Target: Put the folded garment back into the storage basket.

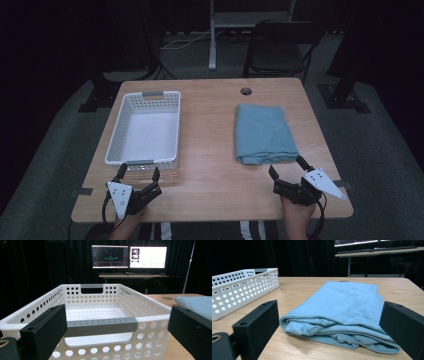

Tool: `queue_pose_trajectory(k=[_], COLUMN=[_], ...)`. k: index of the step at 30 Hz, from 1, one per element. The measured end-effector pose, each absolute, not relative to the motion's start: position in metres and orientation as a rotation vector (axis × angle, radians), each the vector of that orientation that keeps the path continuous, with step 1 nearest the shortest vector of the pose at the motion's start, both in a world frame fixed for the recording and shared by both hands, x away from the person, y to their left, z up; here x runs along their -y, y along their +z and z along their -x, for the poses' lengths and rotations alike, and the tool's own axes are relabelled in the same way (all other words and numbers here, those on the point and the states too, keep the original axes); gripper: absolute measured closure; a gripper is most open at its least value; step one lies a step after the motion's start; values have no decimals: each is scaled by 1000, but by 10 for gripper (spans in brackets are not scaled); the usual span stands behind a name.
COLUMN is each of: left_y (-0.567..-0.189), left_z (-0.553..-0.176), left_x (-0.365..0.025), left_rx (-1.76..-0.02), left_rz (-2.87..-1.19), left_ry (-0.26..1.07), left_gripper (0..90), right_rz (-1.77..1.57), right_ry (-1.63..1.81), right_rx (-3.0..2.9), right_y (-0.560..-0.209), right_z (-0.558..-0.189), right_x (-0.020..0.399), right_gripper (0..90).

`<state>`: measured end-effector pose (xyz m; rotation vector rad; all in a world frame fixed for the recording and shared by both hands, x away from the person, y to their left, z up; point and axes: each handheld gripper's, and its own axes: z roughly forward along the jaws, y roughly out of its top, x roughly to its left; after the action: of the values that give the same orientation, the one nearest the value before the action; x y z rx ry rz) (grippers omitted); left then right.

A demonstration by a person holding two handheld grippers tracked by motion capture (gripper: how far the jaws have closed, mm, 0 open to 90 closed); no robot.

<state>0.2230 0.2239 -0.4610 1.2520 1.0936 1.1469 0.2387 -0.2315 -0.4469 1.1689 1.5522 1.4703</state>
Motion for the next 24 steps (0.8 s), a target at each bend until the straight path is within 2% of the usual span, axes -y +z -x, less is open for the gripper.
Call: queue_pose_trajectory(k=[24], left_y=[-461], left_z=[-222], left_x=[-225], left_rx=[-1070], left_rz=[-1251], left_ry=[1132], left_gripper=[38], right_rz=[-1197], right_ry=[1388], right_rx=[-1685], right_y=[-447], right_z=[-248], right_x=[224], right_gripper=[28])
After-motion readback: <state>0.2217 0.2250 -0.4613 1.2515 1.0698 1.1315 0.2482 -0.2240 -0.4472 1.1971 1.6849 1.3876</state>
